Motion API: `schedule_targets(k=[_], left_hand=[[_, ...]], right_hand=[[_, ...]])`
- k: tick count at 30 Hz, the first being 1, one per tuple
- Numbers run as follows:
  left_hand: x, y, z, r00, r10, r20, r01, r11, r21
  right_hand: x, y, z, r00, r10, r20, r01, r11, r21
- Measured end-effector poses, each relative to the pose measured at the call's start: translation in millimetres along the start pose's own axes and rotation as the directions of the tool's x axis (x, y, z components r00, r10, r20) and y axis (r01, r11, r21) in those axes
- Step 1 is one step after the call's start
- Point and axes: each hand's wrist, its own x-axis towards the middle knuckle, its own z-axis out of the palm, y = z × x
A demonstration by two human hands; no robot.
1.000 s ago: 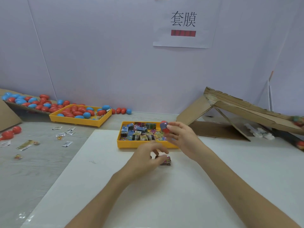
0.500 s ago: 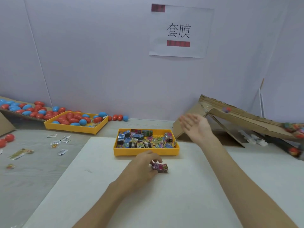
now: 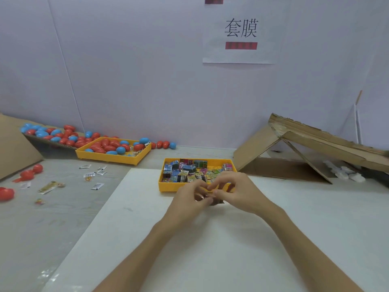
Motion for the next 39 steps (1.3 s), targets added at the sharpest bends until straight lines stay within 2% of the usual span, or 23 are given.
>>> schedule_targets(k=[3, 8, 14, 20, 39], left_hand=[[2, 4, -4, 0.996, -0.089, -0.029, 0.081, 0.974, -0.212], [2, 9, -11, 0.977, -0.208, -0.048, 0.158, 0.857, -0.491], [2, 11, -18, 0.958, -0.284, 0.044, 0.223, 0.639, -0.737], [3, 10, -18, 0.956, -0.282, 0.082, 0.237, 0.58, -0.779], [4, 13, -14, 0.952, -0.3, 0.058, 0.228, 0.569, -0.79]], right_hand=[[-1, 2, 1, 1.0, -0.02, -0.017, 0.02, 1.0, -0.02], [0, 0, 2, 0.996, -0.004, -0.088, 0.01, 0.998, 0.064], [3, 2, -3, 0.992, 0.078, -0.098, -0.045, 0.953, 0.3], [3, -2, -2, 0.994, 0.052, -0.099, -0.018, 0.947, 0.32], [3, 1, -12, 0.995, 0.074, -0.063, -0.055, 0.963, 0.265]])
